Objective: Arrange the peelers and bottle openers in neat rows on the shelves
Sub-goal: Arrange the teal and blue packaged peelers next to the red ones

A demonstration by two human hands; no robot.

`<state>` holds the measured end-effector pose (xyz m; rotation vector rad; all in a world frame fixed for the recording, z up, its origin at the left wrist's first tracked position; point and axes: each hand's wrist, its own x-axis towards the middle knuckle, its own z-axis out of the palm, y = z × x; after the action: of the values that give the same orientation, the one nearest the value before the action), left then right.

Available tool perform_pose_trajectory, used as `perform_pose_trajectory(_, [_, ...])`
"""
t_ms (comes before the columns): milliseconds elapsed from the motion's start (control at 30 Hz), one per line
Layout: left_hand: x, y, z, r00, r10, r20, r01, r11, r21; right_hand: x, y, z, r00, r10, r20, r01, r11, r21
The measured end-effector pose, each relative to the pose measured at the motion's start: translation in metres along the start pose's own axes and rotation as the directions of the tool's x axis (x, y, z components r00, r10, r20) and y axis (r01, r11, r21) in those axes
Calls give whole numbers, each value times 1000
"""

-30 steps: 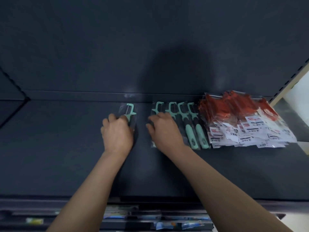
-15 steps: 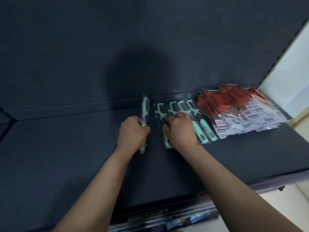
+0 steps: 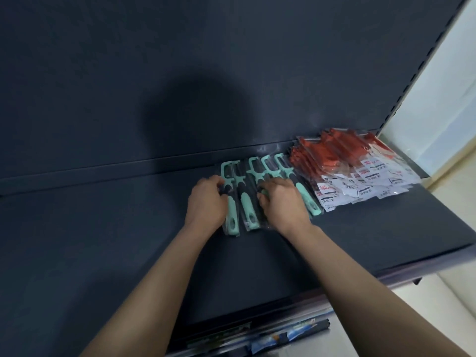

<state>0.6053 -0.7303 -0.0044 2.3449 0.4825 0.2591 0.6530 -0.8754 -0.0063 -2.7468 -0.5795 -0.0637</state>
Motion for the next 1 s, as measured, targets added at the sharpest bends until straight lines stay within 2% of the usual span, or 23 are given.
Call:
perform_pose_trajectory(133, [-5, 1, 7, 996, 62, 61, -66, 996, 66, 1, 0, 0, 999, -12, 35, 11, 1000, 18])
perform_pose_trajectory(367, [-3, 5, 14, 999, 35, 11, -36, 994, 108, 3, 7, -1, 996, -41, 79, 40, 999, 19])
perform_pose_trajectory(467, [-6, 3, 15, 995, 94, -25, -91, 991, 101, 4, 13, -4, 998, -50, 42, 49, 998, 27])
perform_pose_trajectory(567, [-7, 4, 18, 981, 185, 65, -191, 976, 105, 5, 21, -7, 999, -36, 38, 38, 997, -69])
perform_pose_trajectory(700, [-8, 8, 26, 966, 202, 161, -219, 971, 93, 3, 29, -7, 994, 28, 108, -14, 992, -126])
perform_pose_trajectory(1000, [-9, 18, 32, 953, 282, 107, -294, 949, 111, 1, 31, -7, 992, 1, 130, 11, 995, -98])
